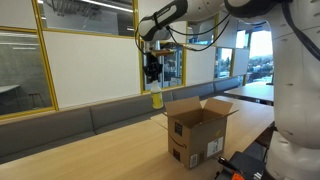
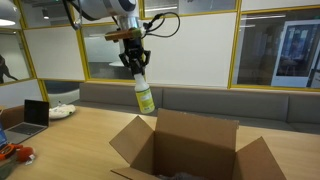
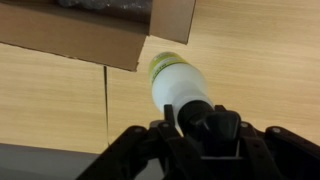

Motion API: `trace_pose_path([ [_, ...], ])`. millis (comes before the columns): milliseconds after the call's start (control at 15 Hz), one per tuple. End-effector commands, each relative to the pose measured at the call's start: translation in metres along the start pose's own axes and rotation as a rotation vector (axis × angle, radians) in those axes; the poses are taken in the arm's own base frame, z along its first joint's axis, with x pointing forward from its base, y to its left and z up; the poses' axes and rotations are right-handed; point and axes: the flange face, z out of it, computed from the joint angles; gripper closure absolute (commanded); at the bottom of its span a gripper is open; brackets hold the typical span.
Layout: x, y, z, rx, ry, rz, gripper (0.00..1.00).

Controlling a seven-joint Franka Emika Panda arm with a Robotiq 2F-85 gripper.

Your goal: Put the white bottle in the box

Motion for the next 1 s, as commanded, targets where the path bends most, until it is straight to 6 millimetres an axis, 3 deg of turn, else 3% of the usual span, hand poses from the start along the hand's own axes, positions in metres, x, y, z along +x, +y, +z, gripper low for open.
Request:
trace_pose_path([
  [0,-0.028,0.032,-0.055,-0.067,0.009,0.128,0.81],
  [133,-0.046,0.050,-0.069,-0.113,-0.013,0.194,0.81],
  [333,-0.072,0.072,-0.075,-0.155,-0.044,0.276,0.81],
  [533,-0.094,0.087,-0.061,-0.149,-0.062,0.331,0.81],
  [933,-0.130,0.109,-0.007,0.003,-0.095,0.439,0.81],
])
